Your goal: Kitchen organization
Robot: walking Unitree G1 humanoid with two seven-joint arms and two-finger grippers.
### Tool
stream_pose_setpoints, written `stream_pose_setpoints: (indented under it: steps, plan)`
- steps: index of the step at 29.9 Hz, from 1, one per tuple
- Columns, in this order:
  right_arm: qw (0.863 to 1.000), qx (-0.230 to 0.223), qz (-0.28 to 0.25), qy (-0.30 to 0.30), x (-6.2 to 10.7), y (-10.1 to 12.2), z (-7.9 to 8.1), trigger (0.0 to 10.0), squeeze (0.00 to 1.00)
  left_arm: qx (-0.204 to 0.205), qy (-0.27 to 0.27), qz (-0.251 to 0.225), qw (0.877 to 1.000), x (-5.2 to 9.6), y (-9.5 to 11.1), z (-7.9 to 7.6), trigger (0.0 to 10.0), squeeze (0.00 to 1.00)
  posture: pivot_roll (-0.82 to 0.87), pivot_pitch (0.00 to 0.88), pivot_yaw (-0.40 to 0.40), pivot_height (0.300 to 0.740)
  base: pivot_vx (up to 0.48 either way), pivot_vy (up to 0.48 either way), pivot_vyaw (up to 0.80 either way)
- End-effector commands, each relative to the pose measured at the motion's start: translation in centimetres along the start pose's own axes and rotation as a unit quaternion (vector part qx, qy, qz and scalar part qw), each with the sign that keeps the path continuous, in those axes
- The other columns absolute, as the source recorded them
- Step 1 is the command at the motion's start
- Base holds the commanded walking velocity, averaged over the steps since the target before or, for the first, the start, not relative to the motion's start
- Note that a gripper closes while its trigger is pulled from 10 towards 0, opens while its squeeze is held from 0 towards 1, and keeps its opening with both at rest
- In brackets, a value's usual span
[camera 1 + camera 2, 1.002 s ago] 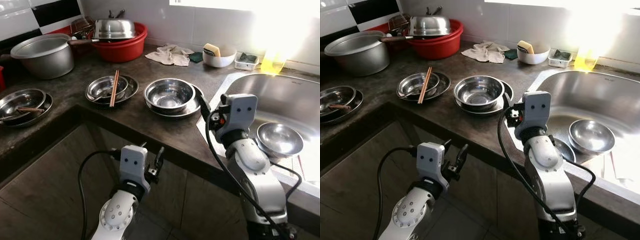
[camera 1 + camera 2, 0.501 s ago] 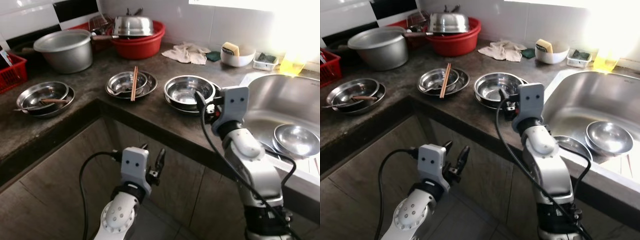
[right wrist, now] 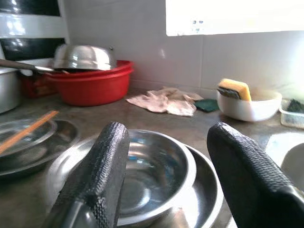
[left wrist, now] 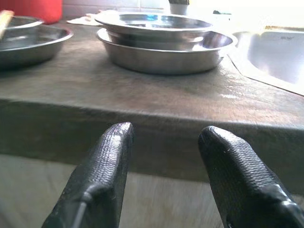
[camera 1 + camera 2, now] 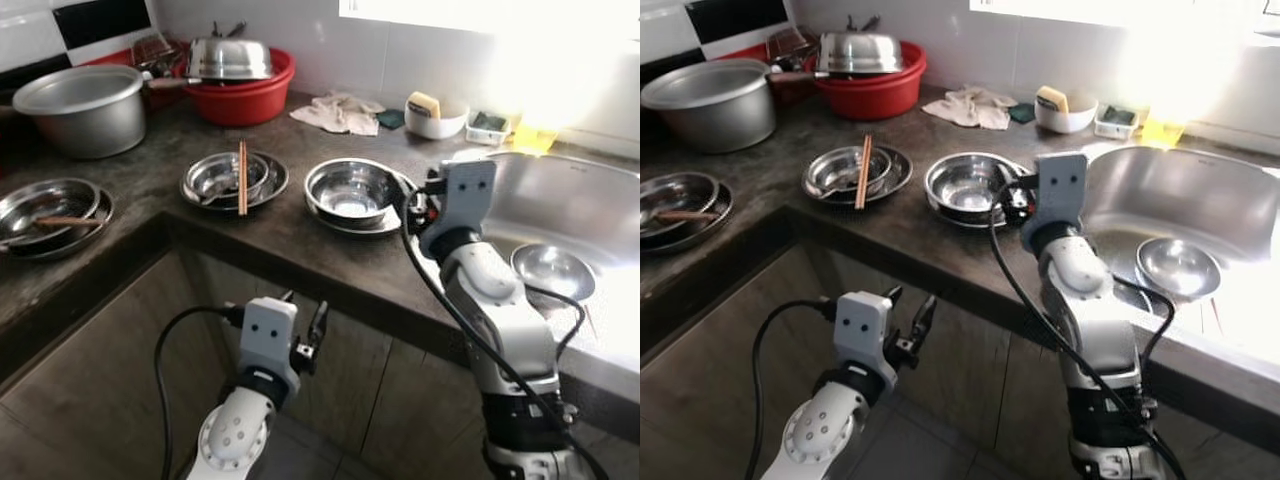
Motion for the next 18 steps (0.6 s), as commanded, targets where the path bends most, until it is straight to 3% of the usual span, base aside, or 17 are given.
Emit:
stream_pose_setpoints:
  steps: [1, 14, 15, 18]
  plan:
    - [1.000, -0.001, 0.012, -0.007, -0.2, -0.3, -0.5, 10.0, 0.00, 0.003, -0.003, 0.001, 1.000, 0.1, 0.0, -0.3, 10.0, 0.00, 0.09, 0.107, -0.007, 0.740, 0.000, 0.000, 0.00]
    - [0.998, -0.041, 0.045, -0.006, -1.3, -0.9, -0.7, 10.0, 0.00, -0.005, 0.006, 0.001, 1.000, 0.1, -0.1, -0.1, 10.0, 0.00, 0.09, 0.093, -0.007, 0.740, 0.000, 0.000, 0.00]
    - [0.998, -0.047, 0.047, -0.004, -1.5, -0.9, -0.7, 10.0, 1.00, -0.007, 0.008, 0.001, 1.000, 0.1, -0.1, 0.1, 10.0, 0.00, 0.09, 0.092, -0.007, 0.740, 0.000, 0.000, 0.00]
    - [0.997, -0.055, 0.054, 0.003, -1.9, -1.0, -0.6, 10.0, 1.00, -0.009, 0.012, 0.004, 1.000, 0.1, -0.2, 0.3, 10.0, 0.00, 0.09, 0.089, -0.009, 0.740, 0.000, 0.000, 0.00]
Point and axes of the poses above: a point about 5 cm out from each wrist's last joint towards the gripper, its own x axis pointing back from the gripper into the wrist, its own y axis along the axis of the wrist's last joint, z = x × y, the point moved 4 cm from there along -x, pointing out of the wrist towards the gripper, and after that the axes turned 1 degree about -x, right-handed, at the moved point
